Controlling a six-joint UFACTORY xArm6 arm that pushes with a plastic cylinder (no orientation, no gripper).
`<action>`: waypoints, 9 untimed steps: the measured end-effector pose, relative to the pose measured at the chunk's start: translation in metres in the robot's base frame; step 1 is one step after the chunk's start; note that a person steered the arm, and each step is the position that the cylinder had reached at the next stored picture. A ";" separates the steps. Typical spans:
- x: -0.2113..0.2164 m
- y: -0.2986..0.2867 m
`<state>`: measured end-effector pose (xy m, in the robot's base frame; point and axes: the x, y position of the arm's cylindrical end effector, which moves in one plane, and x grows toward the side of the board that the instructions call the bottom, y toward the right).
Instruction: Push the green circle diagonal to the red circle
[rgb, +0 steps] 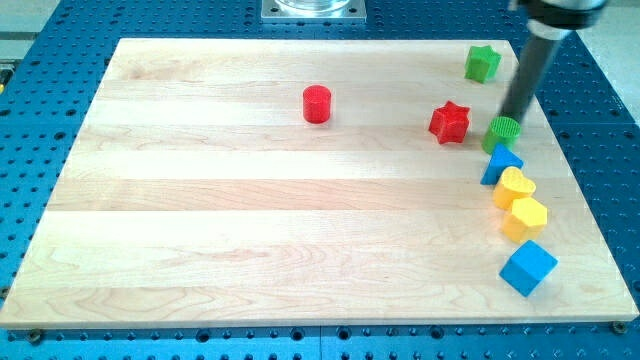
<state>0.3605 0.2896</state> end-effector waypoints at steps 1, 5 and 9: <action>0.022 0.031; 0.037 -0.123; 0.072 -0.267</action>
<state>0.4327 0.0228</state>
